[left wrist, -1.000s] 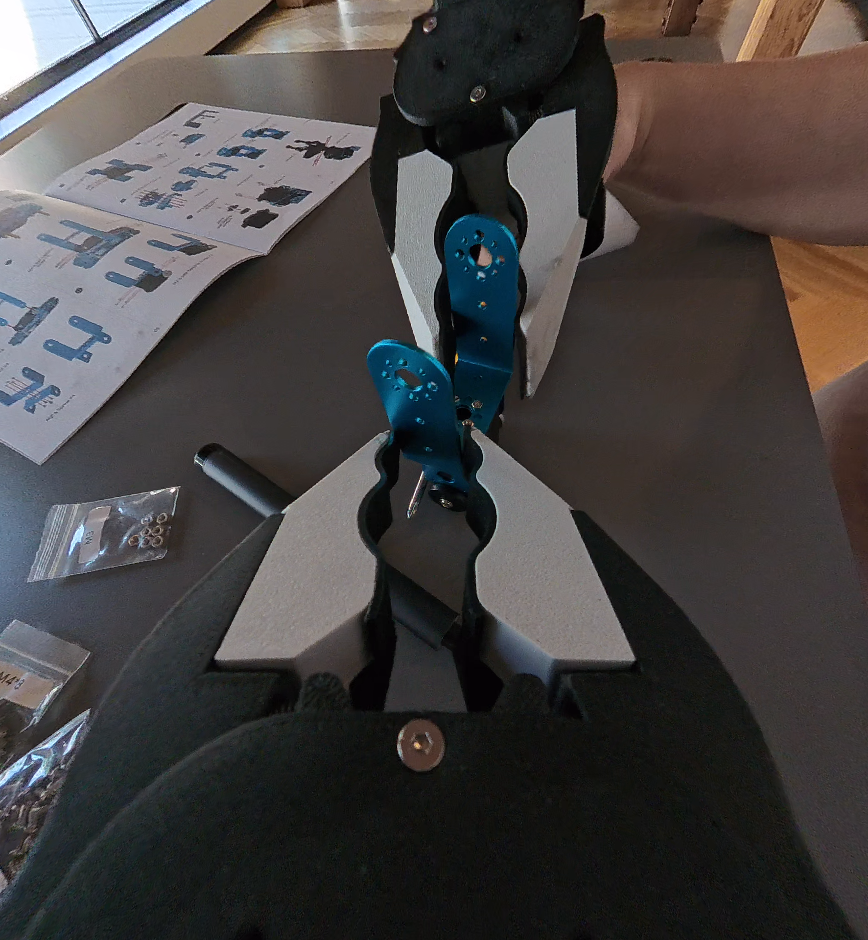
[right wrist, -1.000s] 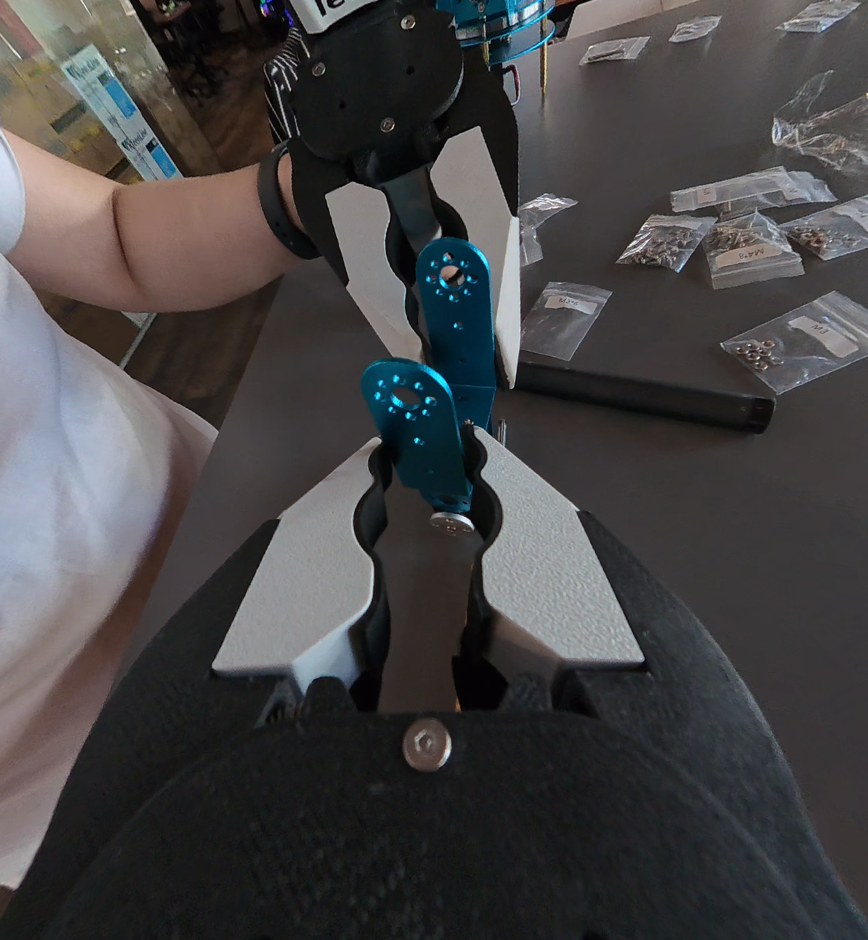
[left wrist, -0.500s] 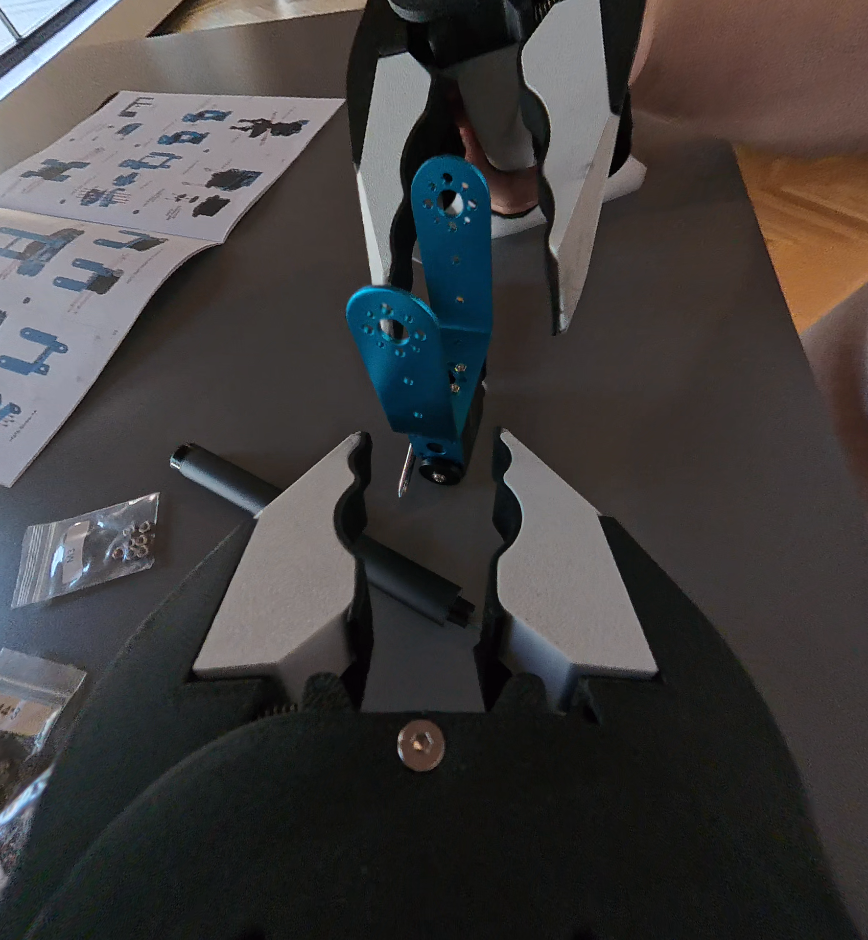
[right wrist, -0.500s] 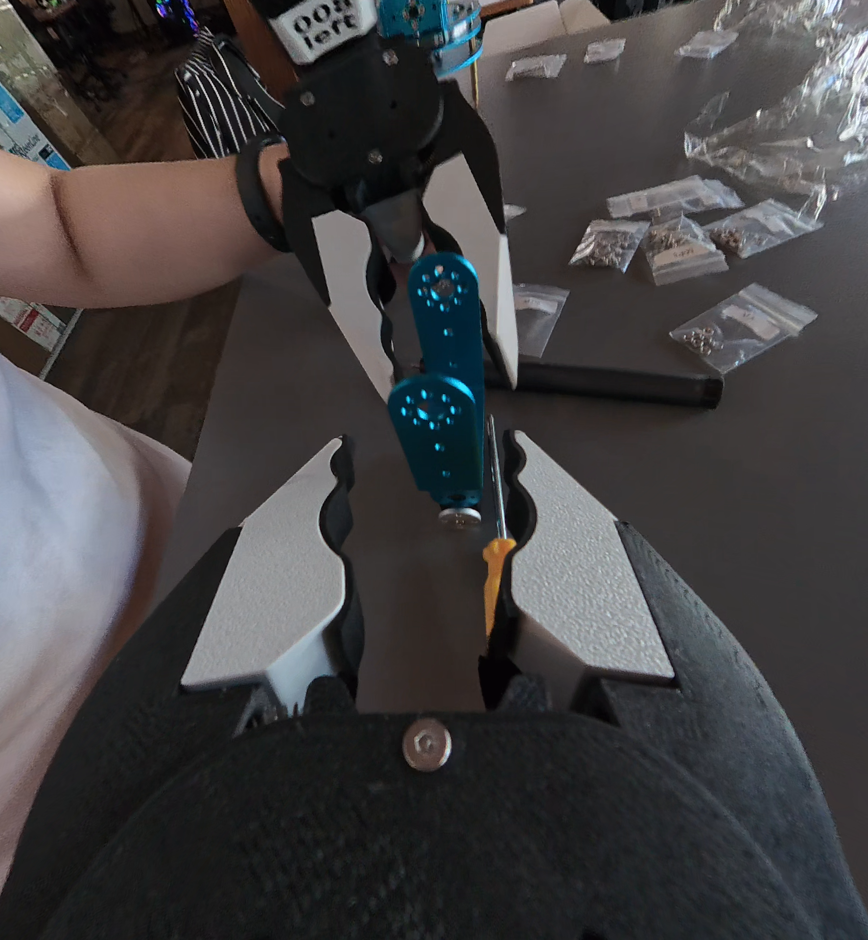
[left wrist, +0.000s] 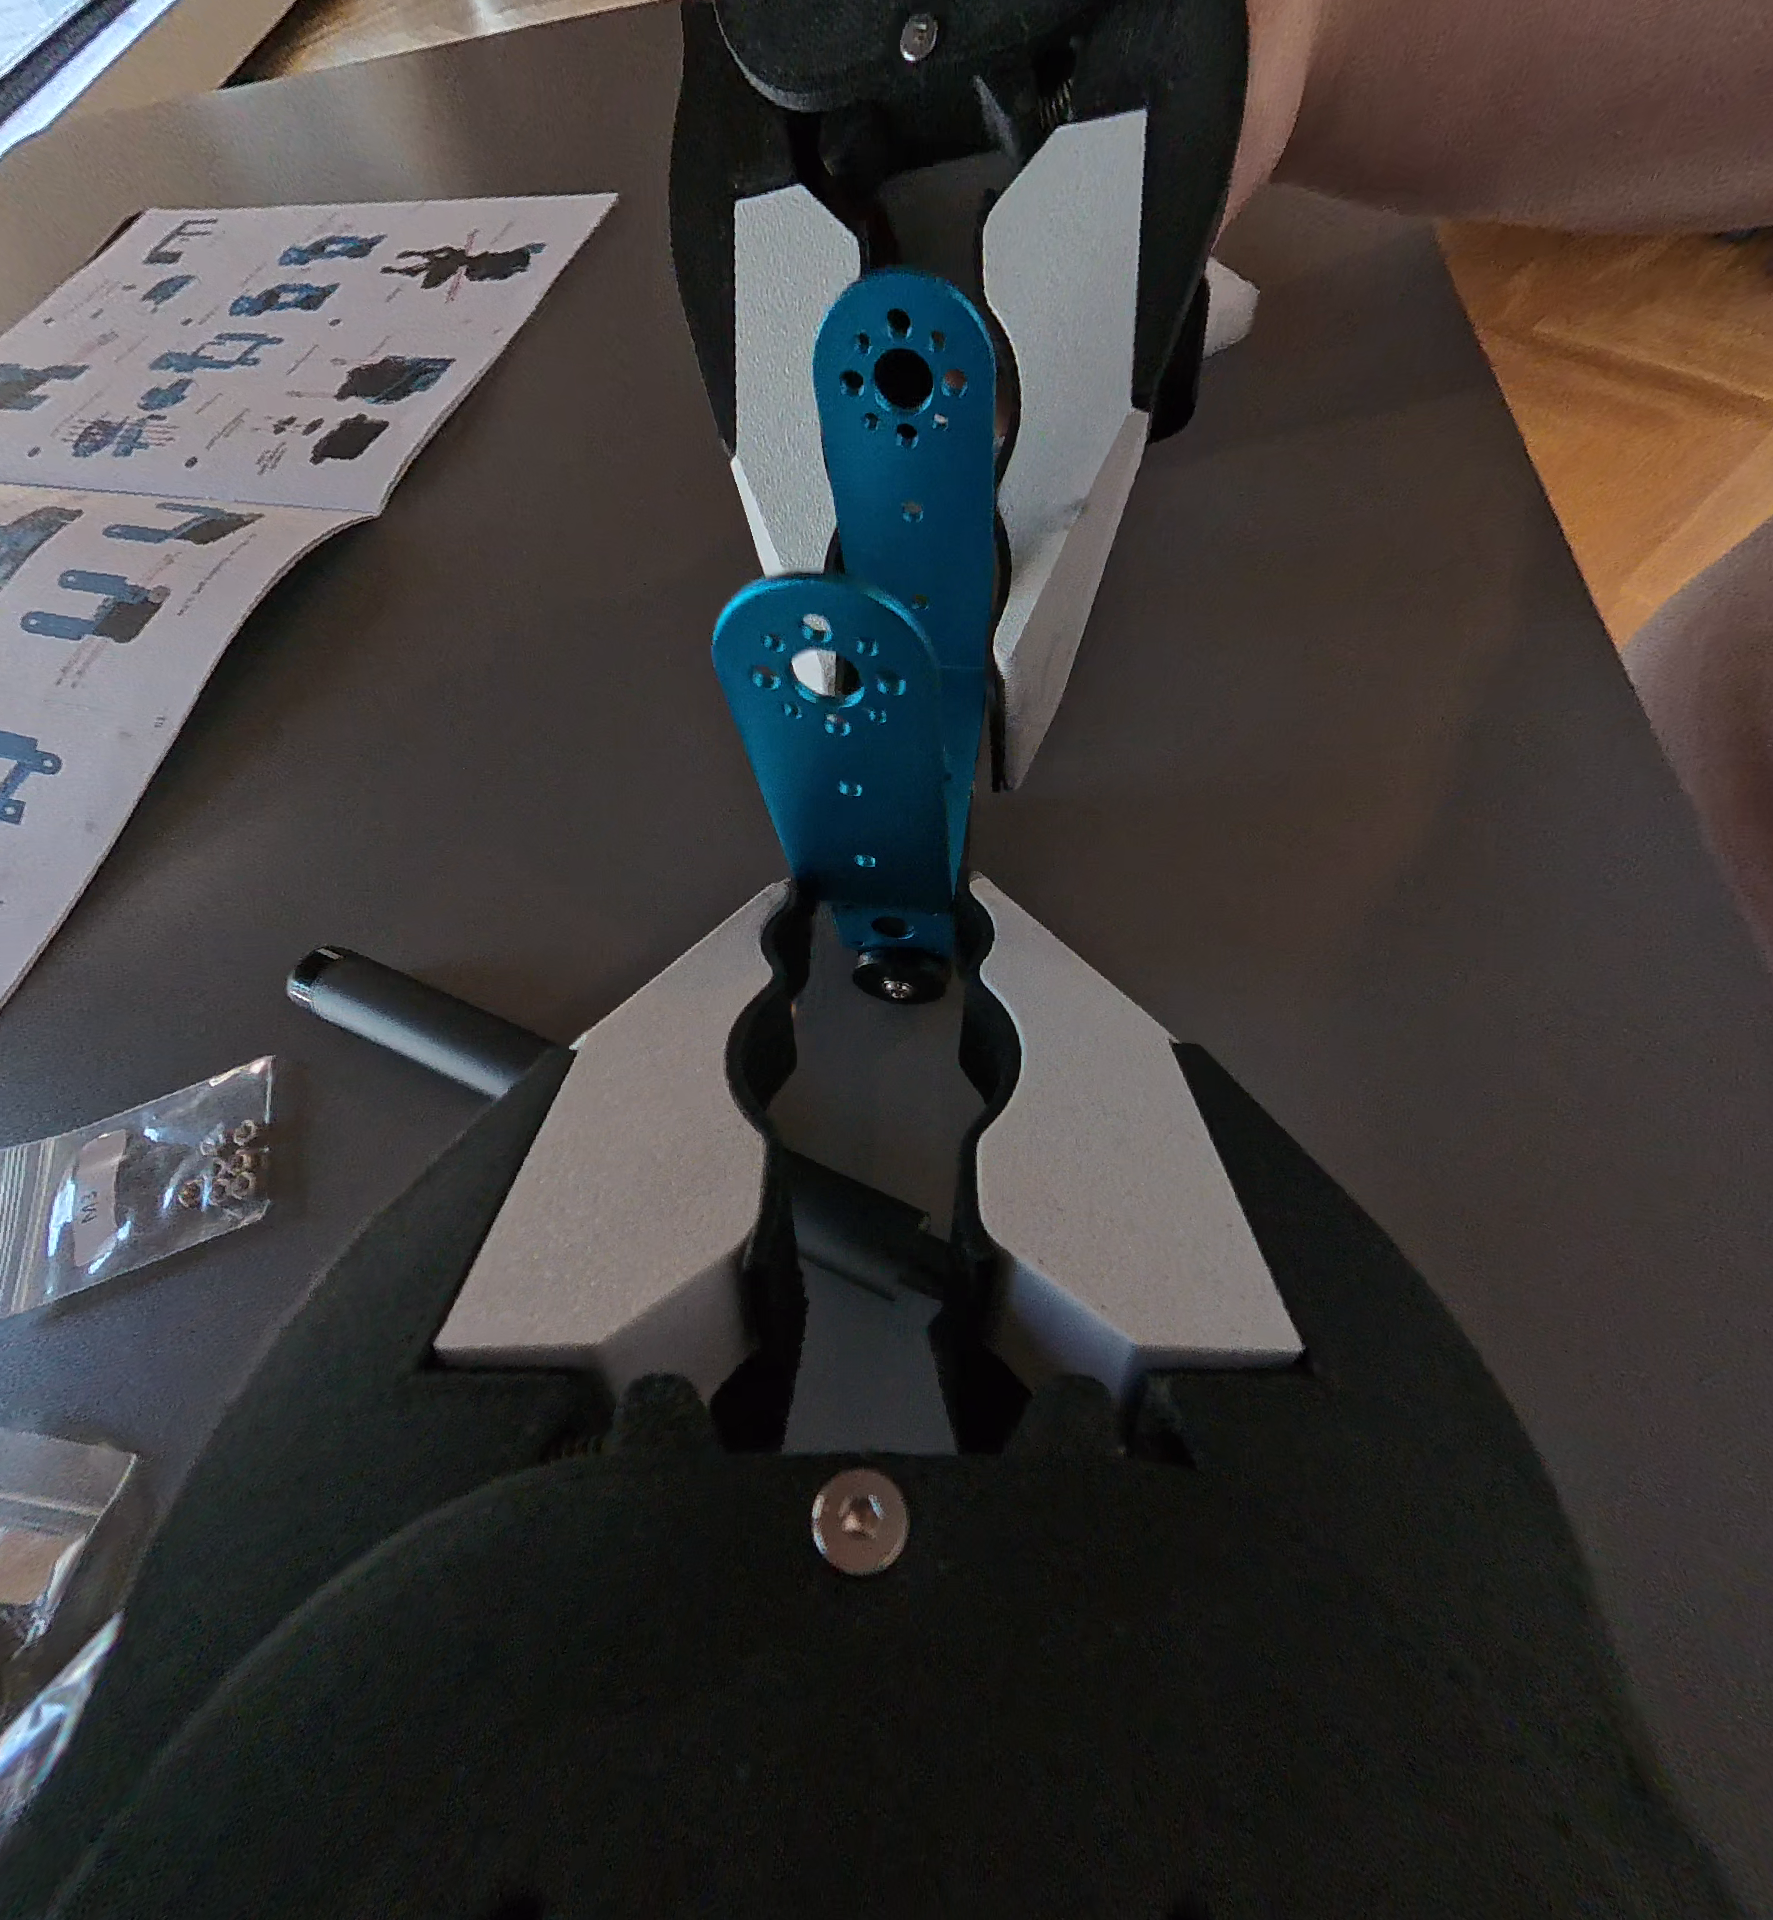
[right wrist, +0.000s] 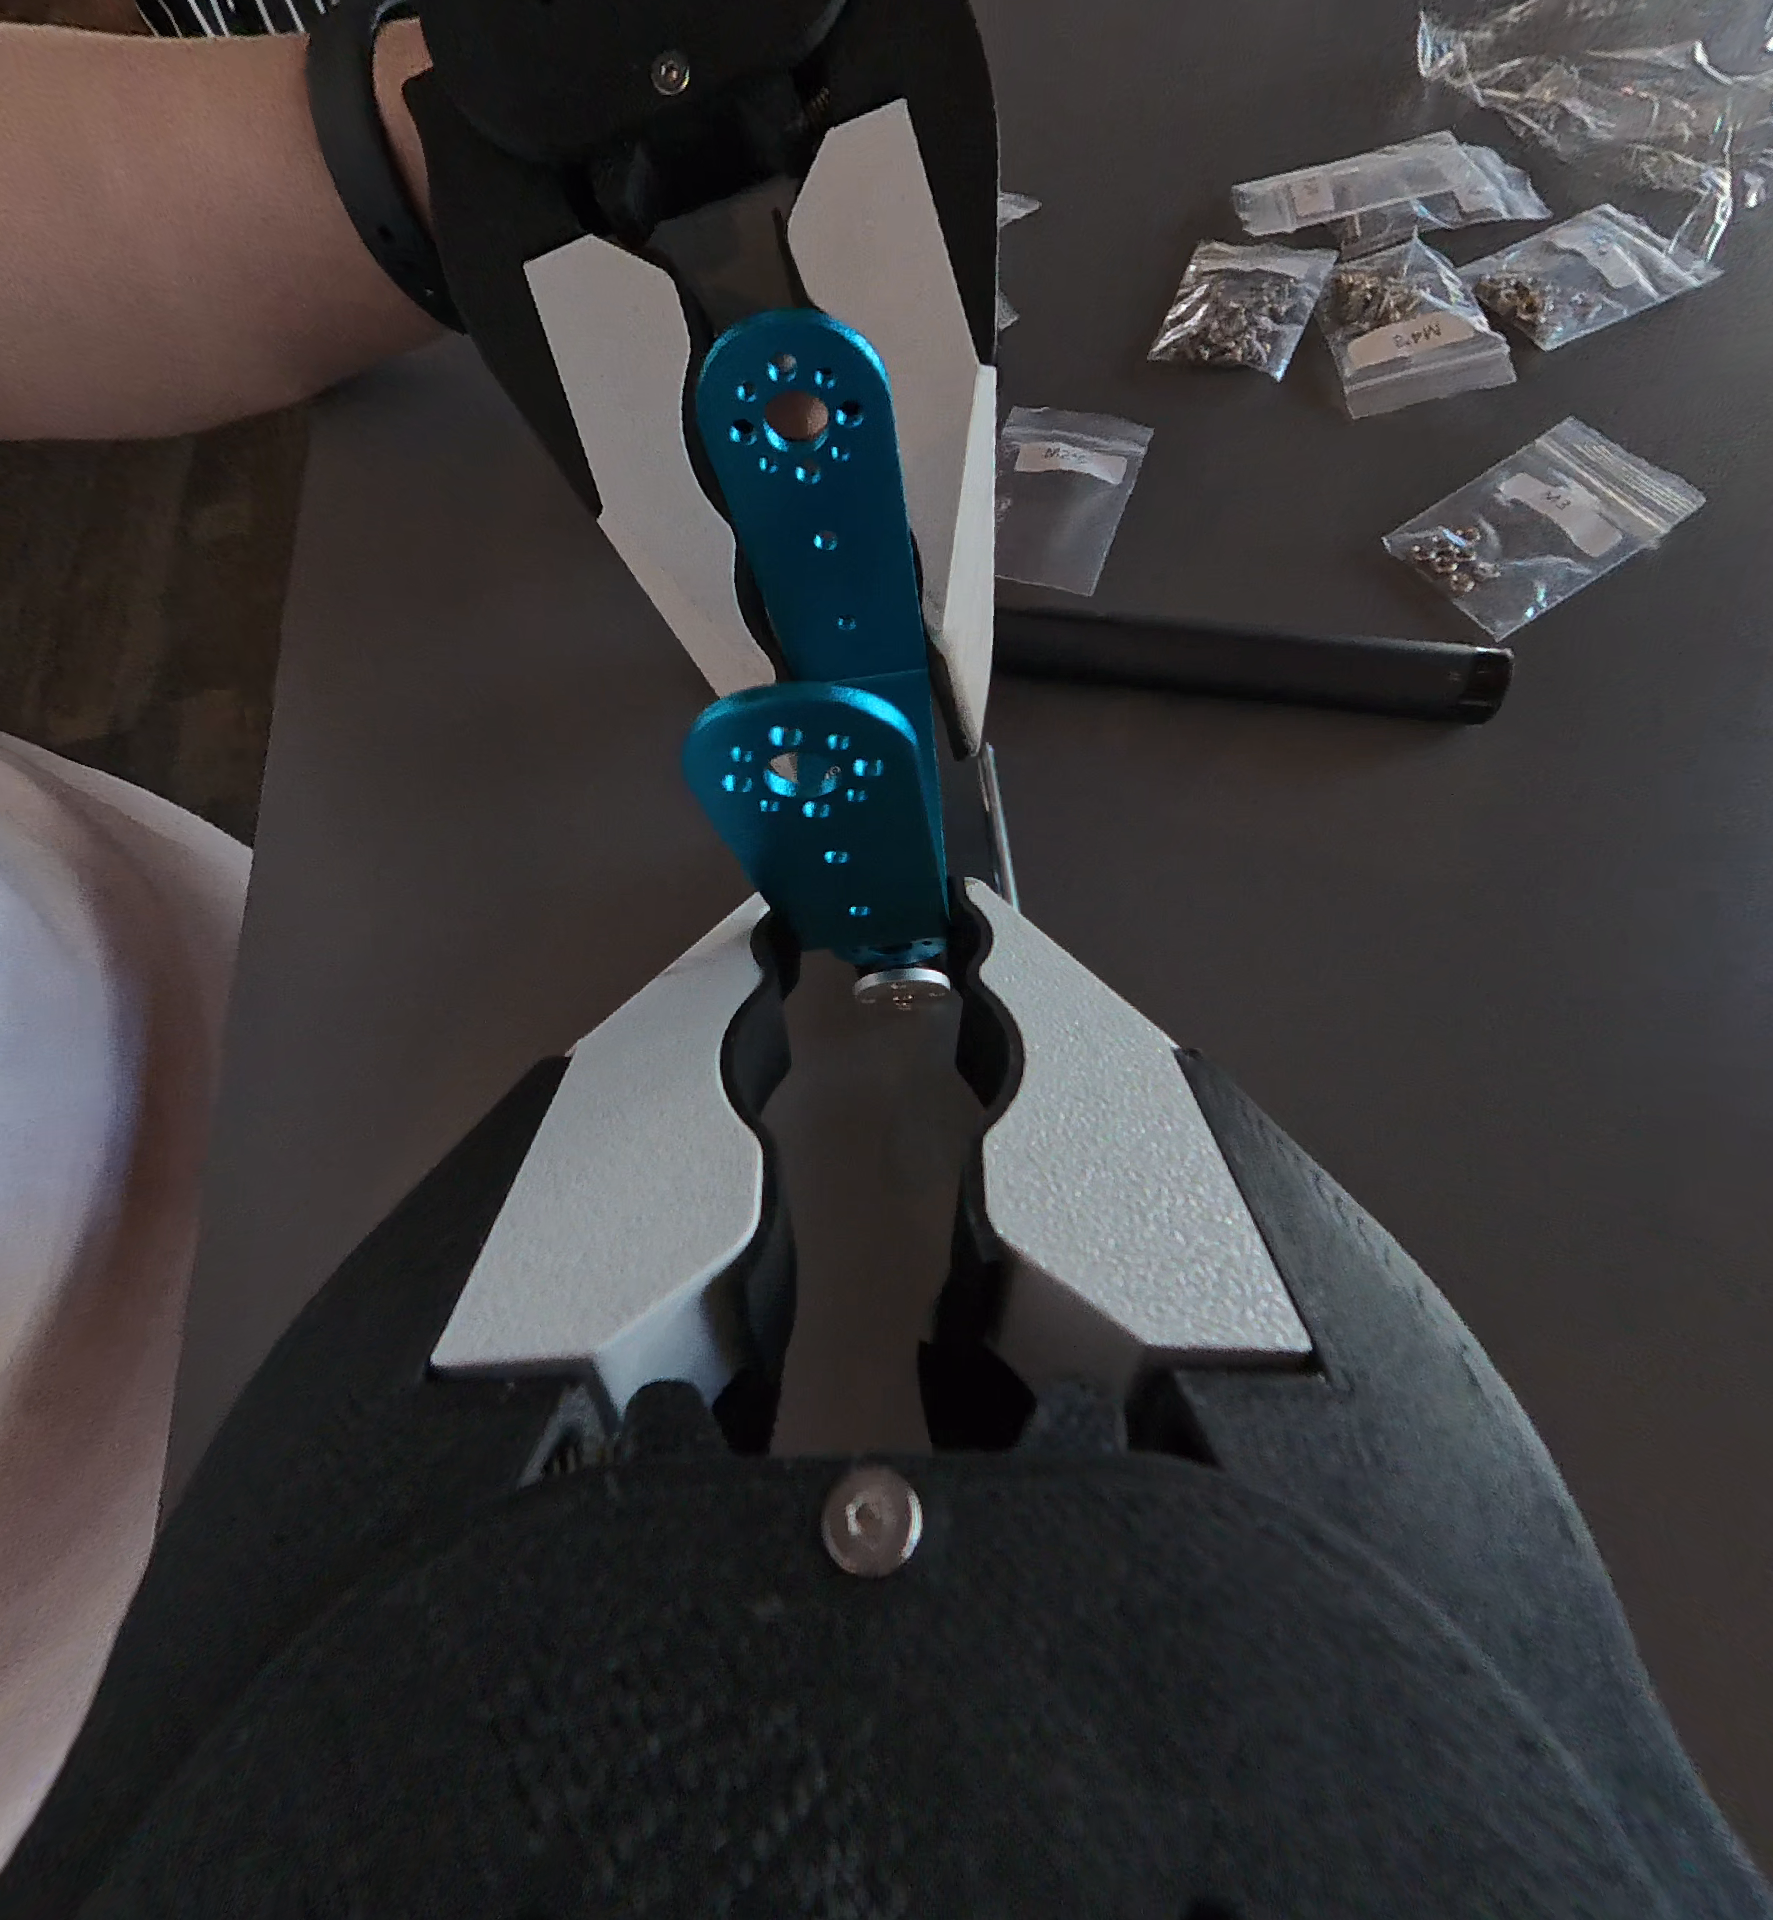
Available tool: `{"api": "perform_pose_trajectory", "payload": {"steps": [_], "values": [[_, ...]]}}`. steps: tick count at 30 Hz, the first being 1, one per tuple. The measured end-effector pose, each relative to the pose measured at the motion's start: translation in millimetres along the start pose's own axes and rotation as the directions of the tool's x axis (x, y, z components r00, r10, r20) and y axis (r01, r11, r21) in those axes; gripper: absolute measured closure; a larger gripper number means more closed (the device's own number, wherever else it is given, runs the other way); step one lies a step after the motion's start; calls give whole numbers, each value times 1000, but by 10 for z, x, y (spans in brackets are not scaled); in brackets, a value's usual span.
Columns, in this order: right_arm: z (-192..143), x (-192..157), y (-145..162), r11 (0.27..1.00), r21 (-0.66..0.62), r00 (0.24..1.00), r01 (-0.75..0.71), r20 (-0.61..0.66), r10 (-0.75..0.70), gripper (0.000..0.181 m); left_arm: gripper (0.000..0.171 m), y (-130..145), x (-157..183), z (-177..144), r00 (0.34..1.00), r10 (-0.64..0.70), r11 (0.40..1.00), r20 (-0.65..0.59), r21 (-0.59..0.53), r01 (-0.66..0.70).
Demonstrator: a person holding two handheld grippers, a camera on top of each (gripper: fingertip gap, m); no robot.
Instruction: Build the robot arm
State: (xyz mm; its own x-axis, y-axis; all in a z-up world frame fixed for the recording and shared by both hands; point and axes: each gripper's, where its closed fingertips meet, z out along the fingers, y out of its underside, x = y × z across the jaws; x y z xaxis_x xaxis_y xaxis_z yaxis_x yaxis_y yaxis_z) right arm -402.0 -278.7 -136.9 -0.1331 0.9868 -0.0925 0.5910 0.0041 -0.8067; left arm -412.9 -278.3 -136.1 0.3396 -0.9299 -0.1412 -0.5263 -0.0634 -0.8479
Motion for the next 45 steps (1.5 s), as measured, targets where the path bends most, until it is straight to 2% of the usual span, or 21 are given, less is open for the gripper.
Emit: {"api": "perform_pose_trajectory", "payload": {"steps": [7,12,16,20,23,36,45], "values": [[25,-249,2,998,17,998,65,-26,-65,152,145,-1,230,-80,997,64,998,51,13,-65],[34,-441,18,999,41,999,-15,49,13,152,145,-1,434,-123,1000,-16,1000,-15,10,17],[-21,-474,-22,992,121,999,-39,43,34,146,143,14,458,-138,998,-58,998,-16,8,58],[-151,-467,-92,974,217,998,-62,38,55,142,127,48,431,-168,996,-83,997,13,-1,83],[-224,-465,-159,959,272,996,-80,60,66,144,129,12,444,-181,995,-95,995,-4,23,95],[-179,-458,-187,958,281,996,-58,86,35,152,144,-32,480,-94,992,-72,997,-108,22,75],[-172,-464,-169,969,245,997,-22,81,2,153,144,-22,503,-79,990,-59,998,-127,13,61]]}}
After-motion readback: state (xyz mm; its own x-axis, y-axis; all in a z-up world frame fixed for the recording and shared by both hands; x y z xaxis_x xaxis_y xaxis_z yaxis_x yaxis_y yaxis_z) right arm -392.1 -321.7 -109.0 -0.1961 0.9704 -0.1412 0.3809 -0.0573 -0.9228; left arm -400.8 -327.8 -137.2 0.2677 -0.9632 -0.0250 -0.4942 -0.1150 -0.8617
